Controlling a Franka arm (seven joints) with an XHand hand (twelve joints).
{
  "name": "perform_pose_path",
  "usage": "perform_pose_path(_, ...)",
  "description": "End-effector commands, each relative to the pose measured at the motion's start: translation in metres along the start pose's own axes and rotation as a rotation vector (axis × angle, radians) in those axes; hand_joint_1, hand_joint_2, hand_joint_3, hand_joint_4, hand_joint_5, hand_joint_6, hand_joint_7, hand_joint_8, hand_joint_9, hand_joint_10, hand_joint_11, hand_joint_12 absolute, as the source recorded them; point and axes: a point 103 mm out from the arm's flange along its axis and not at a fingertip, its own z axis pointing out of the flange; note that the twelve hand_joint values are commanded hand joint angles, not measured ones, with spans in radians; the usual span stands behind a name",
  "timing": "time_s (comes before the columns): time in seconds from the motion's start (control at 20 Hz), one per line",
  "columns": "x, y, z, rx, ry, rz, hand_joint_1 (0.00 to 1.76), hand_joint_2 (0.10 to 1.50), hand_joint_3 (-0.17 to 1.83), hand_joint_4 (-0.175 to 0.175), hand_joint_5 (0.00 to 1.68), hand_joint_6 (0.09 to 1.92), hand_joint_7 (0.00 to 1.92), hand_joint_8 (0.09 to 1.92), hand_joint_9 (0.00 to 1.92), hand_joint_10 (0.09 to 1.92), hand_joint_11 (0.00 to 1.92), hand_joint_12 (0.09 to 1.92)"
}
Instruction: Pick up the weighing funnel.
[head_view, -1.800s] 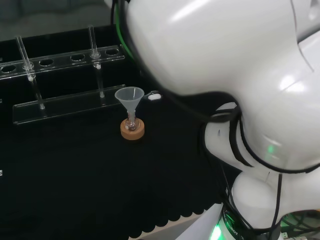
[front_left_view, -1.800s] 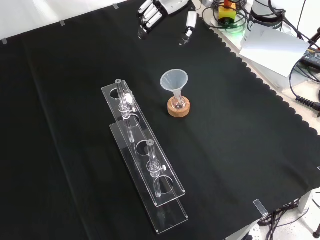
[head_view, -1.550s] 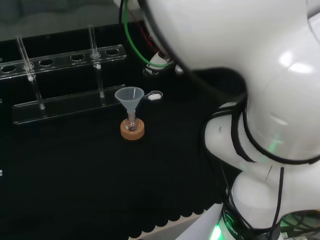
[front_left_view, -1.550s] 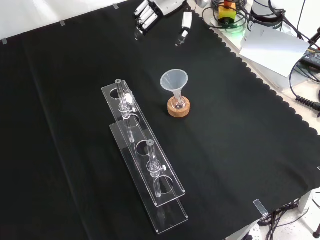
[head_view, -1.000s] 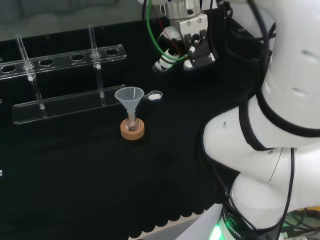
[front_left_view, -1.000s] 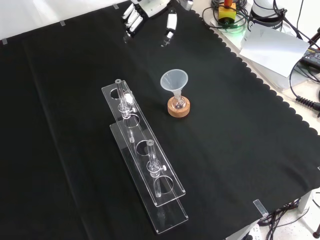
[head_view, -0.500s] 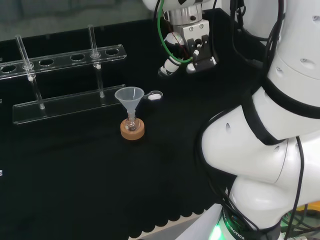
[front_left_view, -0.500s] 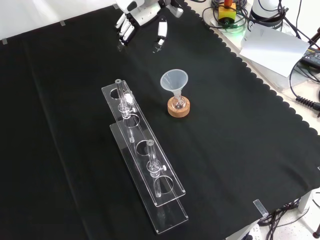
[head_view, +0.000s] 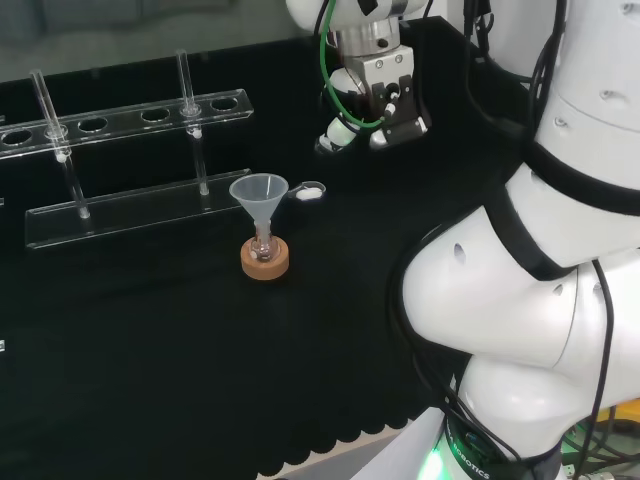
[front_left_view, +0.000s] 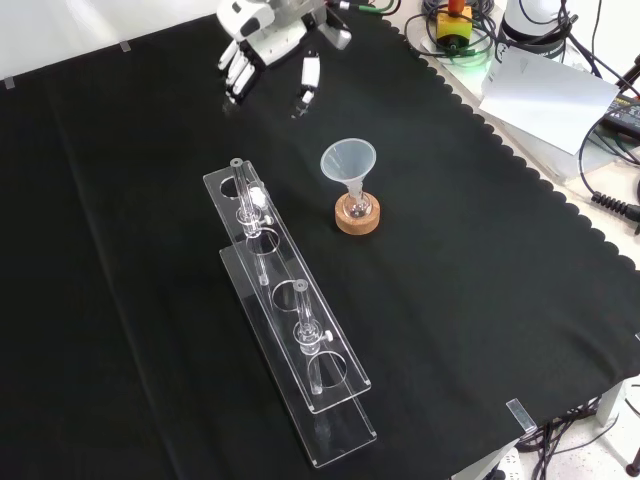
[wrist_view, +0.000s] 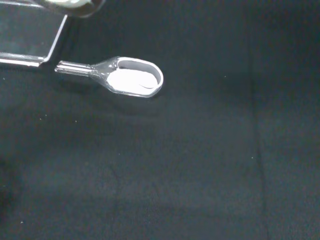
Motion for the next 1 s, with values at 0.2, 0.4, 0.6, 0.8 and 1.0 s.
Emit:
perform_pose_path(0.2,0.010,0.050,0.044,0.014,-0.030,-0.034,0.78,0.69,0.50,-0.070,0.53,0.09,0.42,0.70,0.67,0.58,0.40,1.32)
perform_pose_path(0.4,0.015,0.056,0.054,0.027,-0.040,-0.050,0.80,0.68,0.51,-0.069,0.55,0.09,0.42,0.70,0.67,0.58,0.41,1.32)
perform_pose_path(0.6,0.017,0.061,0.066,0.043,-0.042,-0.055,0.83,0.67,0.51,-0.065,0.56,0.09,0.43,0.70,0.68,0.58,0.41,1.31)
perform_pose_path(0.8,0.017,0.063,0.076,0.053,-0.041,-0.059,0.84,0.67,0.52,-0.063,0.57,0.09,0.43,0.70,0.69,0.57,0.42,1.31)
perform_pose_path(1.0,0.016,0.065,0.083,0.056,-0.036,-0.055,0.85,0.66,0.54,-0.063,0.58,0.09,0.43,0.69,0.69,0.56,0.43,1.30)
